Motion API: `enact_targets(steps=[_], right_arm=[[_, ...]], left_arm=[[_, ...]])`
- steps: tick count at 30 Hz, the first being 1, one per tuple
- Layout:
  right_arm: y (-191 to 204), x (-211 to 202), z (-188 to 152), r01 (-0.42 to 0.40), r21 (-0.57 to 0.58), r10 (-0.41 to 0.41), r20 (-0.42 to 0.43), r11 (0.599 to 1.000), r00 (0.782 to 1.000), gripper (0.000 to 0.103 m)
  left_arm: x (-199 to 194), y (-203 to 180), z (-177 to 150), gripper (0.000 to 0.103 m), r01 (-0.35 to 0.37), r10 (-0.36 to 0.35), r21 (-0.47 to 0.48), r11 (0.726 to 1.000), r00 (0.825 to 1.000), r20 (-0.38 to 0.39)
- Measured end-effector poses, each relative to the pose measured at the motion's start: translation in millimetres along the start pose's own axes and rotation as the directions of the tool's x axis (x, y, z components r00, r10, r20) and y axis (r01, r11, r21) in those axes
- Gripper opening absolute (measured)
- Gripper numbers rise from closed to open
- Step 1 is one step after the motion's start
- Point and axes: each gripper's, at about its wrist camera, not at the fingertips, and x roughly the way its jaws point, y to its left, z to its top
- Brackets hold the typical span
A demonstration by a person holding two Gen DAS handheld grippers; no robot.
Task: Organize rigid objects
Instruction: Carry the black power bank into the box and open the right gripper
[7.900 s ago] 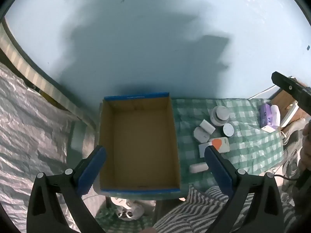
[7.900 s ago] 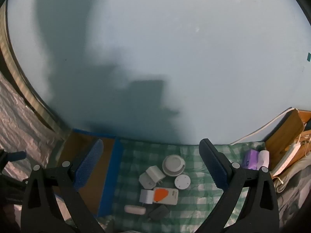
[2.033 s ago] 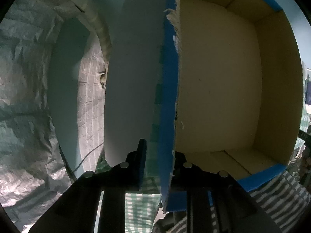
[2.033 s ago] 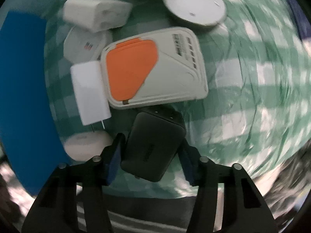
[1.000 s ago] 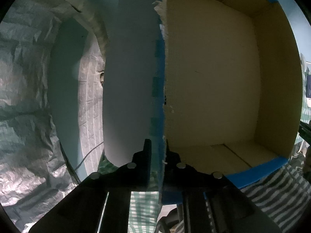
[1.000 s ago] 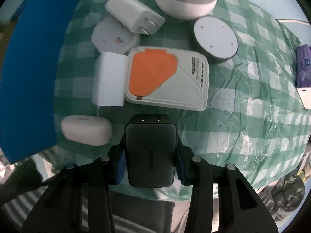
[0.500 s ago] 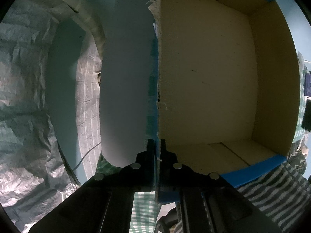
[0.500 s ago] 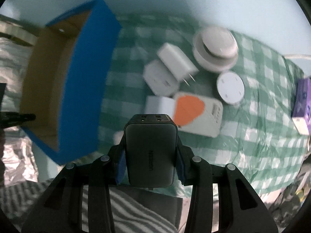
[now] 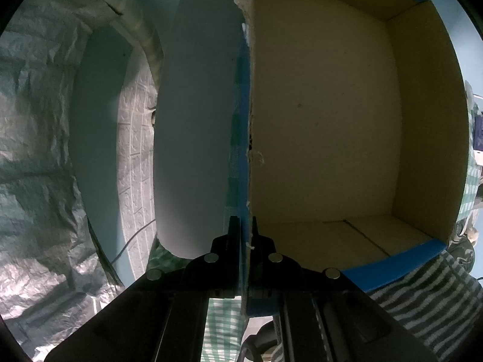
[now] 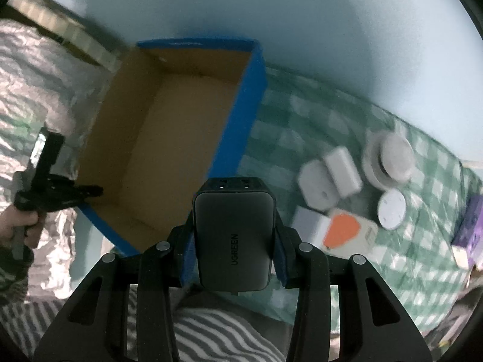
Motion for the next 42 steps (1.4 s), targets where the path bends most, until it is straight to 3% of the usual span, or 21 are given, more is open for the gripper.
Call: enact_targets(steps=[13, 25, 42], right_arm=[[68.7, 34.0, 45.7, -0.073, -0.149, 0.067, -0.045, 0.986, 0.997, 0.041], [71.3, 86.7, 46.0, -0.009, -0.167, -0.015, -0.141, 0.986, 0.99, 0.041], [75.3, 99.6, 48.6, 0.006, -0.154, -0.032, -0.167, 0.988, 0.985, 0.039]], left_arm=[[9.4, 4.7, -0.4, 0.004, 0.003, -0.003, -0.01, 1.0, 1.0, -0.012], [23.6, 4.8, 2.5, 0.004, -0.012, 0.011, -0.009, 1.0, 0.999, -0.038], [27.6, 6.2, 3.9, 0.005, -0.027, 0.027, -0.003, 1.0, 0.998, -0.048]])
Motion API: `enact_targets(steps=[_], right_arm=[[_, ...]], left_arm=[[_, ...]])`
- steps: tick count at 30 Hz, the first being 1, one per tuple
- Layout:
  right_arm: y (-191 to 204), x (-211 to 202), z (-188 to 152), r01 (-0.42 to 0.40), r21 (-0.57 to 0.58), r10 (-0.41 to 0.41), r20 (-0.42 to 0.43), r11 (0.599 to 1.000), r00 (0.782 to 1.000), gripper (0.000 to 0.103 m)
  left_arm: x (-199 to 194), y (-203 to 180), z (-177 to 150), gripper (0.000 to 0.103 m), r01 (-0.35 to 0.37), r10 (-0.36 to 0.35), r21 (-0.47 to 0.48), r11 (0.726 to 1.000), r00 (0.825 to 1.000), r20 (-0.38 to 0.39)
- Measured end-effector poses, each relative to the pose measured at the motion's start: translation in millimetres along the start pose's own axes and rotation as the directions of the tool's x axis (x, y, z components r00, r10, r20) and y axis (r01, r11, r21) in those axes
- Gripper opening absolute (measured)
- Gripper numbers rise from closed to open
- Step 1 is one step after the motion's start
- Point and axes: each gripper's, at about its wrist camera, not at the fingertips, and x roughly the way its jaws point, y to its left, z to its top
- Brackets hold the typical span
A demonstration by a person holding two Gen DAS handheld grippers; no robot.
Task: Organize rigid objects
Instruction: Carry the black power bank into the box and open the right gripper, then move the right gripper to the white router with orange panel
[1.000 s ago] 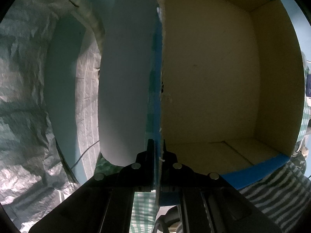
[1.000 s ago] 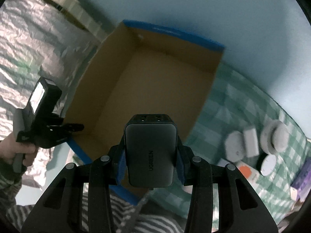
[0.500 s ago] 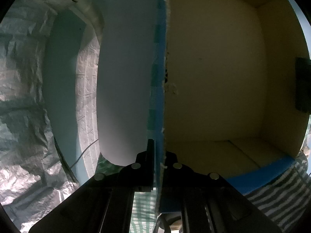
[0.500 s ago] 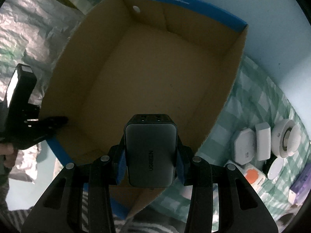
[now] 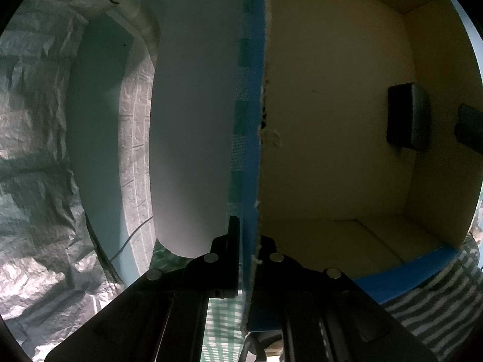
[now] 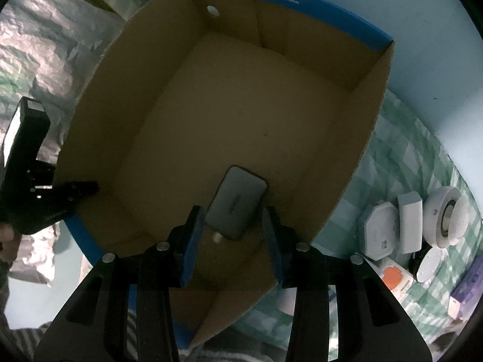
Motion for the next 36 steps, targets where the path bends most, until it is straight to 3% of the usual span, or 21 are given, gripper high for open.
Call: enact_targets(steps=[6, 11, 20, 29, 36], right_arm=[[2.5, -10.1, -3.0, -0.041, -0.039, 0.042, 0.029, 0.998, 0.999, 0.053], [-0.4, -36.9, -7.3, -0.046, -0.059, 0.052, 0.093, 0.997, 0.994, 0.076], [-43.8, -78.2, -26.6, -0.02, -0.055, 0.029, 0.161, 0.998, 0.986, 0.078], [-115.5, -76.2, -56.7, 0.059, -0.032, -0.056, 0.1, 0.998, 0.993, 0.078], [-148.0, -54.8, -83.6, 0.108, -0.157, -0.105, 0.032, 0.982, 0.994, 0.078]], left_arm=[[1.0, -1.1, -0.8, 0.005, -0.002, 0.002, -0.003, 1.0, 1.0, -0.003], [0.3, -1.4, 0.6, 0.005, -0.002, 0.001, -0.01, 1.0, 1.0, -0.005], [-3.7, -4.2, -0.1, 0.005, -0.006, 0.006, -0.014, 1.0, 1.0, -0.004], [-6.9, -6.7, -2.6, 0.005, -0.024, 0.024, -0.014, 1.0, 1.0, -0.007], [-10.1, -6.2, -6.2, 0.005, -0.033, 0.033, -0.026, 0.999, 0.999, -0.009]])
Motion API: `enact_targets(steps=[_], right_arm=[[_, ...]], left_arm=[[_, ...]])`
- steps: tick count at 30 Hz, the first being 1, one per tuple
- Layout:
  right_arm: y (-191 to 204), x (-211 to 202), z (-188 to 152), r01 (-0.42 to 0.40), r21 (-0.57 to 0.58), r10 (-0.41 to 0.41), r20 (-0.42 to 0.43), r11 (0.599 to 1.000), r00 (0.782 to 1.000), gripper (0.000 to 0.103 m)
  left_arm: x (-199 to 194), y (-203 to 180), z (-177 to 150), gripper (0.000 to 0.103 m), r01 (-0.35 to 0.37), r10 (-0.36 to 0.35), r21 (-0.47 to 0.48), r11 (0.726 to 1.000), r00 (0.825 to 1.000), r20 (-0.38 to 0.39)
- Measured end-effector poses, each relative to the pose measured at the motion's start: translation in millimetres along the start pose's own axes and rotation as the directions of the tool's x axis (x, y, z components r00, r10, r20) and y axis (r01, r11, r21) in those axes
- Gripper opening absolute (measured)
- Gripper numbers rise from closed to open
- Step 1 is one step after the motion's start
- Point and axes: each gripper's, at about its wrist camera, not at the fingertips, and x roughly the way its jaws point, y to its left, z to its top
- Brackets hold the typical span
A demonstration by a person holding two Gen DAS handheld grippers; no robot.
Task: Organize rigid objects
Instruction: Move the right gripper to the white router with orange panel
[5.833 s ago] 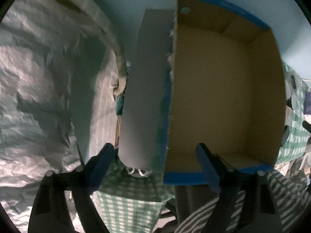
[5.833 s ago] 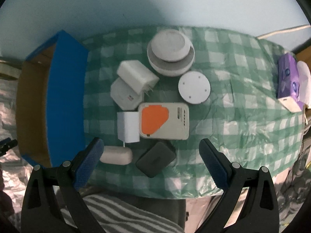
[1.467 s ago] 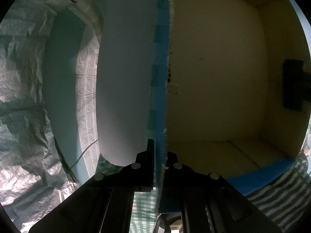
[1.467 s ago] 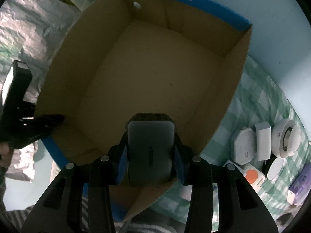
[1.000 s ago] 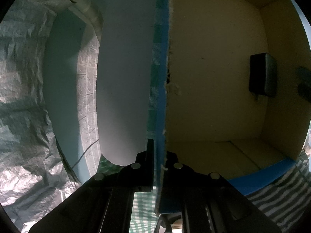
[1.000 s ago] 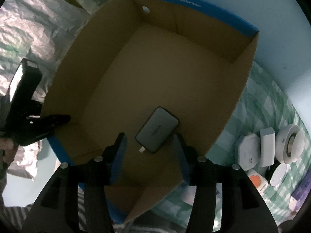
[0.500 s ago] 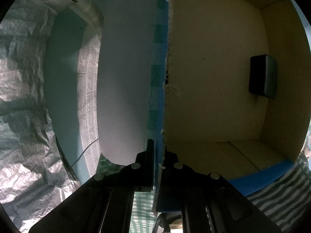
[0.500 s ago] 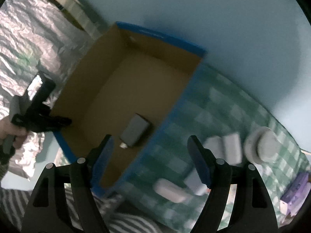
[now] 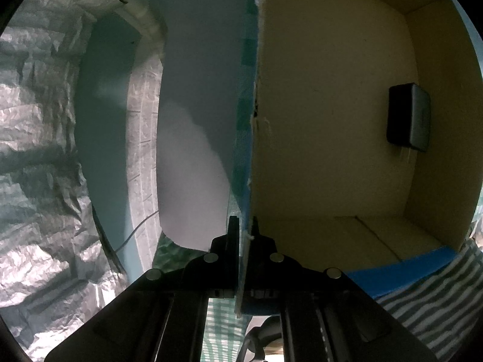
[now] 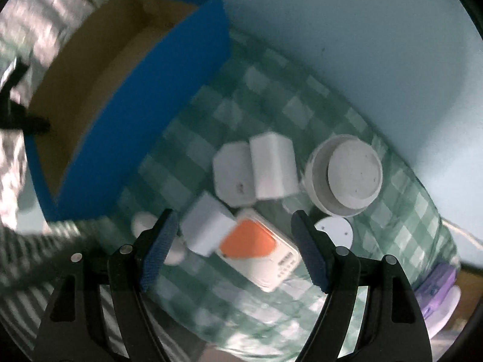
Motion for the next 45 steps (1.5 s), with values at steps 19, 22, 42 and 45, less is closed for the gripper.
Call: enact_targets(steps=[19, 22, 42, 45], right_arm=[[15.9, 77.1, -36.9, 0.038, -0.404, -0.108, -0.153, 0.914, 0.982, 0.078], [20.6, 87.4, -39.2, 0.06, -0.431, -0.144, -0.165, 0.9, 0.976, 0.078], [-33.0, 95.9, -47.2, -0.002, 0.397, 0.09, -0.203, 0.918, 0.975, 0.066], [-35.1, 96.2, -58.6, -0.014, 0.466, 0.124, -0.206, 0.885, 0.971, 0.066]], left_arm=[[-9.5, -3.0, -5.2, 0.005, 0.003, -0.003, -0.024, 1.0, 1.0, -0.012], [-10.5, -1.6, -5.2, 0.005, 0.008, -0.008, -0.03, 1.0, 1.0, -0.013], [-13.6, -6.7, -3.8, 0.005, 0.004, -0.004, 0.016, 1.0, 1.0, -0.005], [-13.5, -5.4, -3.9, 0.005, 0.011, -0.011, 0.016, 1.0, 1.0, -0.003]])
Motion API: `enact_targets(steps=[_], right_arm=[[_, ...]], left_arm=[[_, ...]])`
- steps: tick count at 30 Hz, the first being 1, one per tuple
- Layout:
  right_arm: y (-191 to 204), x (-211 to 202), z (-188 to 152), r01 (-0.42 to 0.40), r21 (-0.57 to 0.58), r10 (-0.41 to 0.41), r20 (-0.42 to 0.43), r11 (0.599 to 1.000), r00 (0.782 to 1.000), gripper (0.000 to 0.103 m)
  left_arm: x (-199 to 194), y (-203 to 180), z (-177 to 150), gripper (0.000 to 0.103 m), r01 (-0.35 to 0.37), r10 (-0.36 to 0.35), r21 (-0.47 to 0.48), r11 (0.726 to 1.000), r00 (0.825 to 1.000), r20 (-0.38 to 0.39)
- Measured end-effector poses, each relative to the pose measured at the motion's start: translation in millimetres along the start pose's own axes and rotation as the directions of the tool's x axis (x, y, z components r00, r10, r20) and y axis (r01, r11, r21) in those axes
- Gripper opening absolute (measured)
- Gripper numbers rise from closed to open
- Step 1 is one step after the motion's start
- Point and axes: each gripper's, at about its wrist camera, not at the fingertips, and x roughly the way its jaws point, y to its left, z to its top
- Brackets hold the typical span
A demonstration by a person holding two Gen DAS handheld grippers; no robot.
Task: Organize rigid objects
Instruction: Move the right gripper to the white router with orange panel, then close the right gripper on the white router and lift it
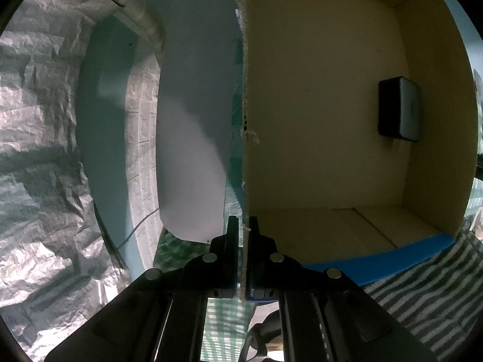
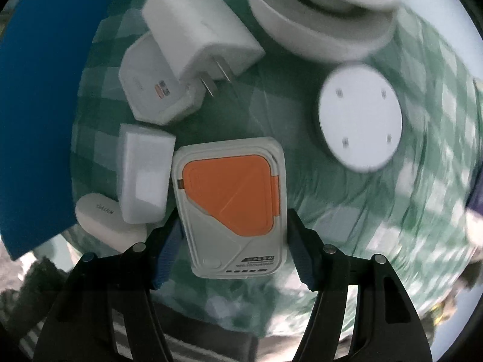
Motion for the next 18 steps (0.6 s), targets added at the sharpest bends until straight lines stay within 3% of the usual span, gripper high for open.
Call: enact_targets(steps=[6, 13, 18], right_arm=[[-8.8, 3.5, -10.1, -0.018, 0.059, 0.018, 0.009, 0.998, 1.0, 0.069], [2.0, 12.3, -13.9, 0.036, 0.032, -0.038, 0.045, 0.999, 0.998, 0.073], [12.0, 18.5, -16.0, 0.073, 0.04, -0.076, 0.073, 0.997, 0.994, 0.064]], left_arm=[[0.3, 0.3, -0.6, 0.005, -0.001, 0.001, 0.005, 1.0, 1.0, 0.001], [0.9, 0.2, -0.1, 0.005, -0.002, 0.002, 0.013, 1.0, 1.0, 0.001], [1.8, 0.9, 0.7, 0.005, -0.001, 0.001, 0.015, 1.0, 1.0, 0.003]])
